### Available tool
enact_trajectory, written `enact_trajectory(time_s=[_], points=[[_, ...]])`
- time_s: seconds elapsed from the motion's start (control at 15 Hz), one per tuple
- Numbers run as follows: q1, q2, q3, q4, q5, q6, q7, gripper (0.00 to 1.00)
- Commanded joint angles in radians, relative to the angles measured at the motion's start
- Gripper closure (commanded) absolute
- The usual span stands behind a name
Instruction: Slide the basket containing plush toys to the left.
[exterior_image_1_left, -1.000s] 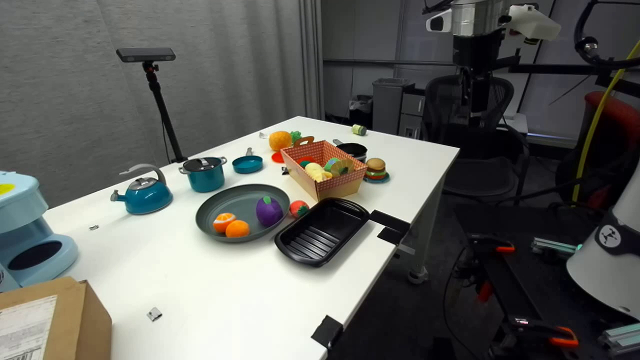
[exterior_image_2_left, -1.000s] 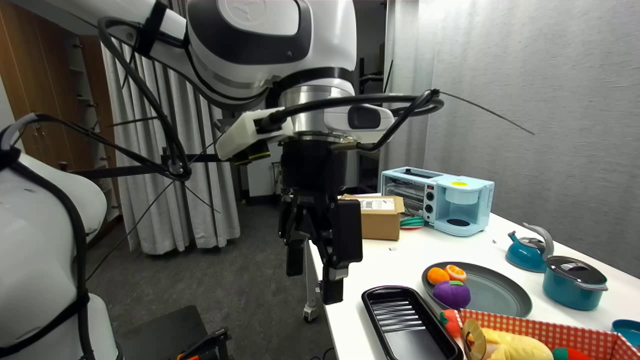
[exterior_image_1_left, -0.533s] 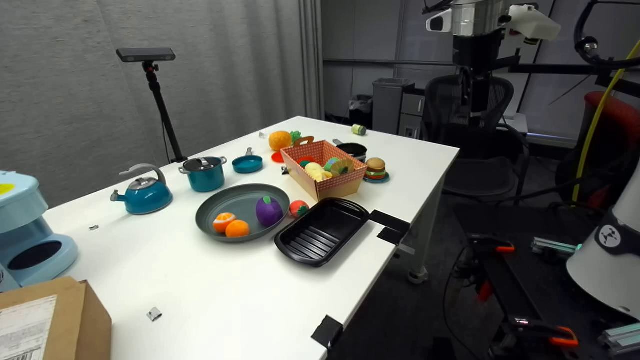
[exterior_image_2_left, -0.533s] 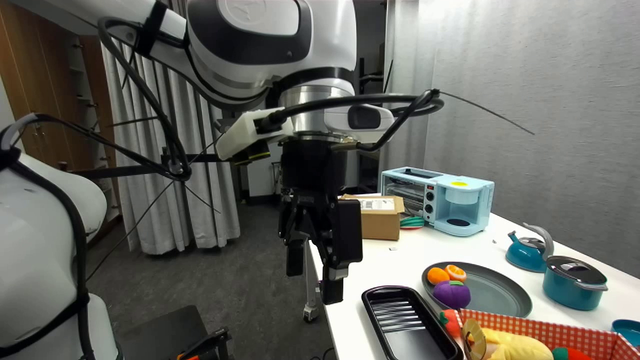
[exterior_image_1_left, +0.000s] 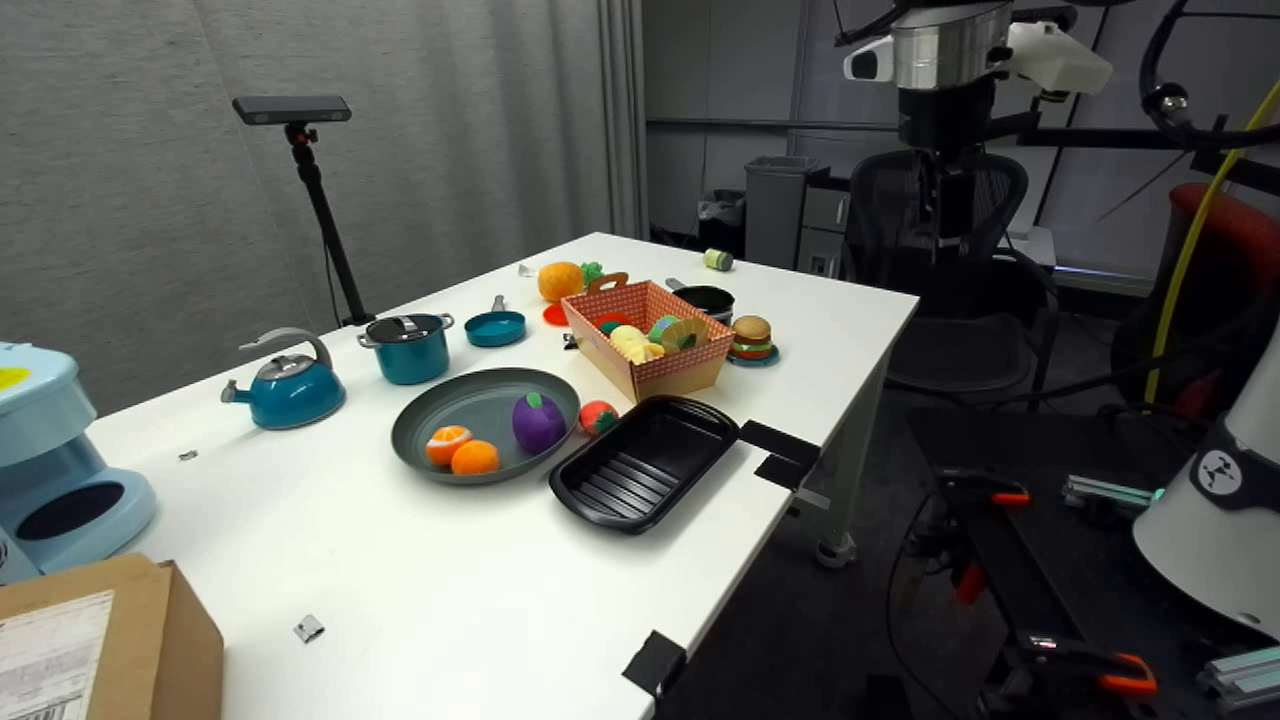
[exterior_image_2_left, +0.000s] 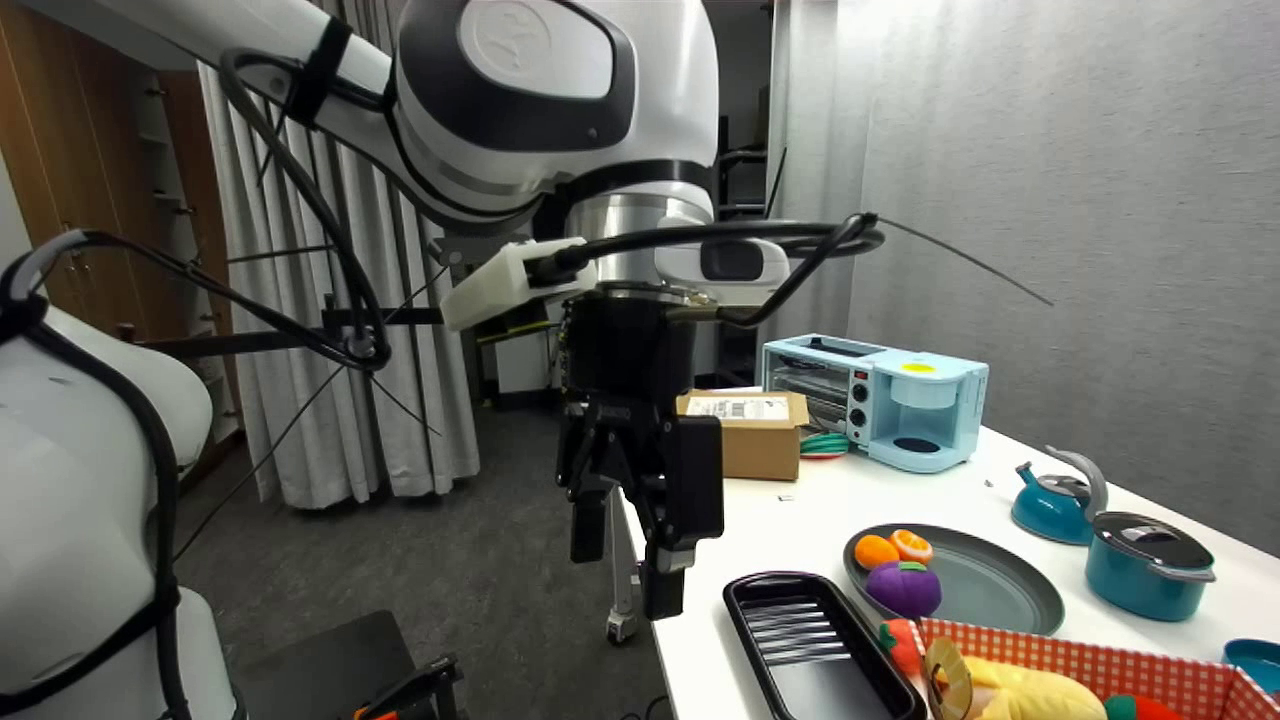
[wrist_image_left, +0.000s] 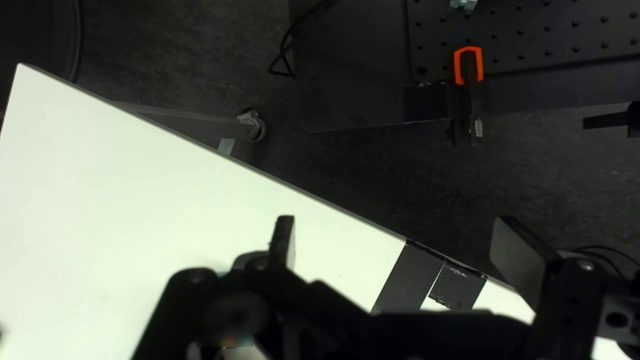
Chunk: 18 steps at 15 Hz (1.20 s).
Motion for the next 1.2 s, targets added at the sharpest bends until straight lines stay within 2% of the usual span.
enact_trajectory(time_s=[0.0,0.6,1.13], points=[[0.020,0.066,0.008,0.021,-0.029,0.038,0.039,0.00],[0.027,0.341,0.048,0.149,-0.044,0.252,0.116,0.00],[0.039,0.614,0.040,0.357,-0.043,0.354,0.261,0.00]])
